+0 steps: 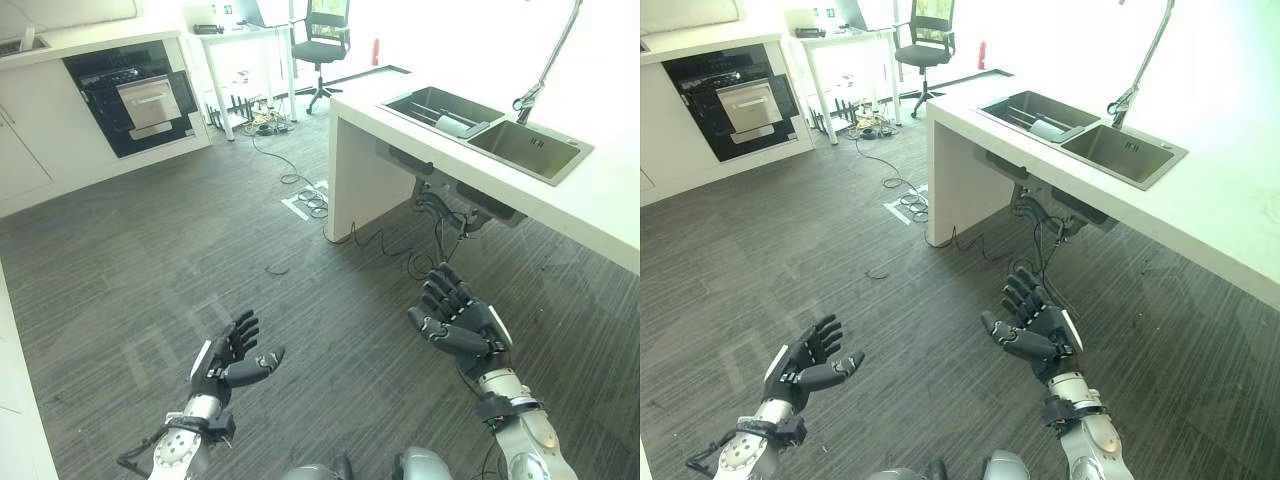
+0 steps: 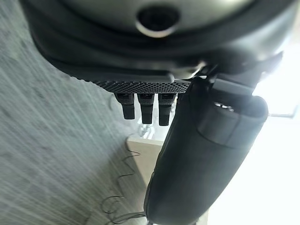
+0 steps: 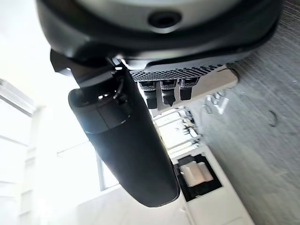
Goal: Place the dishes in the dishwasher.
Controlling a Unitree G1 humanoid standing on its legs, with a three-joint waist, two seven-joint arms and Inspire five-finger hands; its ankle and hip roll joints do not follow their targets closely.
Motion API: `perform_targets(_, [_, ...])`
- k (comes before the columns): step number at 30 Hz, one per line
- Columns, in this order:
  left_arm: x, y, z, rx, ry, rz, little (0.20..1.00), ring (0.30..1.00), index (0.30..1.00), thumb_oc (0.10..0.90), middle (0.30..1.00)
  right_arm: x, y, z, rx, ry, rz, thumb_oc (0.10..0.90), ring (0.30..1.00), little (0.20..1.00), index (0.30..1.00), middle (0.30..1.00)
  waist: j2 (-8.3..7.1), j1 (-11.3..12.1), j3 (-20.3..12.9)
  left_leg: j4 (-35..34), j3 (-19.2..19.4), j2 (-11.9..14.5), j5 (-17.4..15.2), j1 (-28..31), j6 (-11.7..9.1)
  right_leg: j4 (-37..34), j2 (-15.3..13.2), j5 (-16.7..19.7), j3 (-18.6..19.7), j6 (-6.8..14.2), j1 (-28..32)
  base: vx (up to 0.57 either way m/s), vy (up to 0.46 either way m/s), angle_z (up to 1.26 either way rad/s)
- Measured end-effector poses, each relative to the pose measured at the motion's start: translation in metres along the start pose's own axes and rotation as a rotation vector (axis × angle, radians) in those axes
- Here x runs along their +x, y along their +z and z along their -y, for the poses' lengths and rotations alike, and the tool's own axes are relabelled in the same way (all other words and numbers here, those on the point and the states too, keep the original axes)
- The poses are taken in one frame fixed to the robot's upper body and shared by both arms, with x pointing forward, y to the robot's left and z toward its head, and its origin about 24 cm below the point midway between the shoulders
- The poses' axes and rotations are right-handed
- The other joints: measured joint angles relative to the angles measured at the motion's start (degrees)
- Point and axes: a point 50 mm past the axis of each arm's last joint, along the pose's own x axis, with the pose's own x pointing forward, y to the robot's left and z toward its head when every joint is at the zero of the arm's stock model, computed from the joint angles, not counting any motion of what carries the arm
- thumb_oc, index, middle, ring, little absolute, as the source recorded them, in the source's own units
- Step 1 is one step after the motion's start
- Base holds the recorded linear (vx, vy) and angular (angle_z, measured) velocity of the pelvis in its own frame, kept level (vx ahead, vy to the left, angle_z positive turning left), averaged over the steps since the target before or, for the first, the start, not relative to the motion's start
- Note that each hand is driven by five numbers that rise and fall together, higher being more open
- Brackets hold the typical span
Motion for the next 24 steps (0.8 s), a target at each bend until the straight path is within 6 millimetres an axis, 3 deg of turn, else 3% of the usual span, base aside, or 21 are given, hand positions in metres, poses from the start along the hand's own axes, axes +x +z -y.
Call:
perform_targets(1, [-0.003, 0.000, -0.010, 0.002, 0.043, -0.004, 0.900, 0.900, 0.900, 0.800, 0.900, 0.002, -0.003, 0.001, 0.002, 0.006, -0.018, 0.800, 0.900, 0.900, 0.900, 0.900, -1.67, 2.36, 1.12, -0.86, -0.96, -1.25, -4.62, 3.05, -2.18, -1.09, -2.67, 2.19, -0.40, 2.08, -3.67, 0.31, -0.254, -0.40])
perform_targets(2, [-0.008, -0.014, -0.017, -0.019, 0.098, -0.067, 0.900, 0.900, 0.900, 0.800, 0.900, -0.001, -0.006, 0.003, -0.003, 0.004, -0.040, 0.800, 0.900, 0.900, 0.900, 0.900, -1.96, 2.18, 1.43, -0.95, 1.53, -2.00, -6.02, 4.26, -2.66, -0.39, -6.57, 4.12, -3.10, 0.52, -7.04, 0.30, -0.255, -0.89])
perform_targets(4, [-0.023, -0.029, -0.023, -0.036, 0.147, -0.132, 0.900, 0.900, 0.900, 0.800, 0.900, -0.005, 0.002, 0.014, -0.045, -0.003, -0.044, 0.800, 0.900, 0.900, 0.900, 0.900, 0.11, 1.45, 3.45, -1.91, 4.08, -2.27, -5.74, 6.15, -1.42, -4.21, -8.50, 7.31, -5.23, 0.11, -11.54, 0.33, -0.314, -0.52])
perform_targets(5, [-0.024, -0.033, -0.019, -0.057, 0.151, -0.143, 0.900, 0.900, 0.900, 0.800, 0.900, -0.012, 0.007, 0.027, -0.058, -0.079, -0.033, 0.800, 0.900, 0.900, 0.900, 0.900, 1.75, 0.95, 4.50, -4.82, 2.21, -2.68, -5.63, 9.77, -1.22, -3.13, -7.81, 8.07, -0.91, -1.30, -12.20, 0.46, -0.397, -0.07])
perform_targets(6, [-0.022, -0.029, -0.016, -0.059, 0.140, -0.128, 0.900, 0.900, 0.900, 0.800, 0.900, -0.015, 0.007, 0.030, -0.059, -0.100, -0.033, 0.800, 0.900, 0.900, 0.900, 0.900, 1.70, 0.66, 4.46, -7.85, 1.34, -2.86, -5.09, 12.44, -0.40, -2.92, -6.66, 7.70, -0.03, -1.82, -9.96, 0.55, -0.442, 0.31])
perform_targets(8, [-0.016, -0.015, -0.011, -0.058, 0.116, -0.065, 0.900, 0.900, 0.900, 0.800, 0.900, -0.013, 0.008, 0.026, -0.057, -0.084, -0.026, 0.800, 0.900, 0.900, 0.900, 0.900, -0.21, 0.77, 2.71, -13.89, 0.49, -3.03, -4.93, 18.59, -0.77, -1.25, -3.74, 7.88, -2.63, -2.11, -2.44, 0.43, -0.329, 0.17])
perform_targets(9, [-0.014, -0.012, -0.009, -0.069, 0.112, -0.048, 0.900, 0.900, 0.900, 0.800, 0.900, -0.009, 0.012, 0.023, -0.063, -0.066, -0.011, 0.800, 0.900, 0.900, 0.900, 0.900, -0.38, 0.81, 1.46, -15.98, 0.02, -2.79, -4.90, 20.25, -1.53, -2.47, -2.01, 9.96, -2.61, -5.09, -0.37, 0.29, -0.248, 0.03])
perform_targets(10, [-0.012, -0.010, -0.006, -0.075, 0.104, -0.036, 0.900, 0.900, 0.900, 0.800, 0.900, -0.003, 0.016, 0.022, -0.071, -0.052, 0.007, 0.800, 0.900, 0.900, 0.900, 0.900, 0.17, -0.05, 0.76, -17.48, -0.35, -1.92, -4.80, 21.68, -2.36, -2.07, -1.69, 10.49, -3.50, -5.79, 0.63, 0.30, -0.242, 0.08])
perform_targets(11, [-0.011, -0.008, -0.005, -0.077, 0.099, -0.026, 0.900, 0.900, 0.900, 0.800, 0.900, 0.000, 0.018, 0.021, -0.076, -0.044, 0.018, 0.800, 0.900, 0.900, 0.900, 0.900, 0.82, -0.40, 0.41, -18.06, -0.42, -0.91, -4.82, 22.58, -3.50, -1.55, -0.94, 9.88, -4.06, -7.85, 1.25, 0.28, -0.254, 0.12])
perform_targets(12, [-0.010, -0.005, -0.003, -0.078, 0.091, -0.013, 0.900, 0.900, 0.900, 0.800, 0.900, 0.002, 0.021, 0.021, -0.087, -0.037, 0.024, 0.800, 0.900, 0.900, 0.900, 0.900, 1.06, -0.37, 0.18, -18.60, -0.24, -0.19, -4.08, 23.53, -5.49, -0.44, -0.51, 8.86, -4.60, -10.51, 1.99, 0.28, -0.242, 0.02])
perform_targets(13, [-0.008, -0.002, 0.000, -0.080, 0.078, 0.003, 0.900, 0.900, 0.900, 0.800, 0.900, 0.003, 0.026, 0.023, -0.112, -0.030, 0.023, 0.800, 0.900, 0.900, 0.900, 0.900, 1.05, -0.45, -0.27, -18.73, 0.74, 0.32, -2.55, 24.67, -8.10, 0.31, -0.15, 6.96, -4.56, -11.76, 2.48, 0.22, -0.232, -0.11])
perform_targets(14, [-0.009, 0.002, 0.003, -0.091, 0.071, 0.026, 0.900, 0.900, 0.900, 0.800, 0.900, 0.005, 0.031, 0.026, -0.140, -0.023, 0.025, 0.800, 0.900, 0.900, 0.900, 0.900, 1.46, -0.33, -0.60, -17.62, 1.93, 1.30, -0.65, 25.33, -10.76, -0.16, 0.84, 5.28, -4.49, -12.60, 4.10, 0.21, -0.257, -0.18])
perform_targets(16, [-0.007, 0.005, 0.006, -0.124, 0.070, 0.057, 0.900, 0.900, 0.900, 0.800, 0.900, 0.005, 0.034, 0.028, -0.159, -0.021, 0.024, 0.800, 0.900, 0.900, 0.900, 0.900, 1.31, 0.01, -0.76, -11.87, 2.77, 1.65, 3.51, 23.74, -12.40, -1.67, 2.24, 3.90, -3.92, -14.22, 7.05, 0.17, -0.230, -0.24])
perform_targets(17, [-0.005, 0.009, 0.007, -0.130, 0.068, 0.080, 0.900, 0.900, 0.900, 0.800, 0.900, 0.004, 0.036, 0.029, -0.164, -0.025, 0.030, 0.800, 0.900, 0.900, 0.900, 0.900, 0.22, 0.57, -0.65, 1.73, 3.05, 1.71, 8.58, 16.29, -13.79, -2.74, 2.45, 2.95, -2.54, -15.80, 7.71, 0.13, -0.137, -0.33])
perform_targets(18, [0.000, 0.017, 0.012, -0.136, 0.051, 0.124, 0.900, 0.900, 0.900, 0.800, 0.900, 0.004, 0.040, 0.031, -0.186, -0.034, 0.042, 0.800, 0.900, 0.900, 0.900, 0.900, -0.69, 1.39, -0.21, 16.93, 3.51, 2.84, 14.36, 6.31, -13.74, -3.73, 2.09, 3.67, -1.63, -15.18, 7.78, 0.15, -0.061, -0.53])
perform_targets(19, [-0.005, 0.018, 0.012, -0.132, 0.046, 0.142, 0.900, 0.900, 0.900, 0.800, 0.900, 0.004, 0.039, 0.031, -0.190, -0.039, 0.046, 0.800, 0.900, 0.900, 0.900, 0.900, -1.02, 2.36, 0.02, 20.51, 4.77, 4.49, 11.05, 0.15, -12.08, -4.39, 2.54, 3.77, -1.53, -14.99, 9.76, 0.21, -0.040, -0.53])
perform_targets(20, [-0.005, 0.021, 0.013, -0.130, 0.032, 0.154, 0.900, 0.900, 0.900, 0.800, 0.900, 0.003, 0.040, 0.032, -0.206, -0.038, 0.040, 0.800, 0.900, 0.900, 0.900, 0.900, -1.28, 1.97, 0.15, 17.00, 4.88, 5.37, 9.65, -2.59, -11.63, -5.32, 2.74, 3.38, -2.68, -15.09, 11.78, 0.22, 0.025, -0.56])
perform_targets(21, [-0.006, 0.032, 0.014, -0.116, 0.009, 0.197, 0.900, 0.900, 0.900, 0.800, 0.900, 0.004, 0.044, 0.032, -0.217, -0.033, 0.046, 0.800, 0.900, 0.900, 0.900, 0.900, -2.17, 1.99, 0.71, 5.65, 5.78, 5.74, 8.54, -2.74, -9.21, -6.64, 3.67, 1.55, -3.08, -14.08, 13.35, 0.21, 0.131, -0.31])
perform_targets(23, [-0.009, 0.059, 0.014, -0.071, -0.040, 0.324, 0.900, 0.900, 0.900, 0.800, 0.900, 0.006, 0.054, 0.022, -0.224, -0.003, 0.096, 0.800, 0.900, 0.900, 0.900, 0.900, -1.66, 0.83, 0.77, -12.70, 6.57, 5.01, 9.07, 0.14, -7.68, -8.79, 5.78, 1.41, -3.07, -13.90, 15.77, 0.21, 0.190, -0.22])
perform_targets(24, [-0.007, 0.071, 0.016, -0.061, -0.063, 0.394, 0.900, 0.900, 0.900, 0.800, 0.900, 0.008, 0.058, 0.018, -0.224, 0.014, 0.124, 0.800, 0.900, 0.900, 0.900, 0.900, -0.05, 0.51, 0.37, -20.27, 5.89, 4.75, 9.34, 0.75, -7.36, -8.46, 7.01, 0.94, -2.87, -8.00, 16.25, 0.22, 0.164, -0.14])
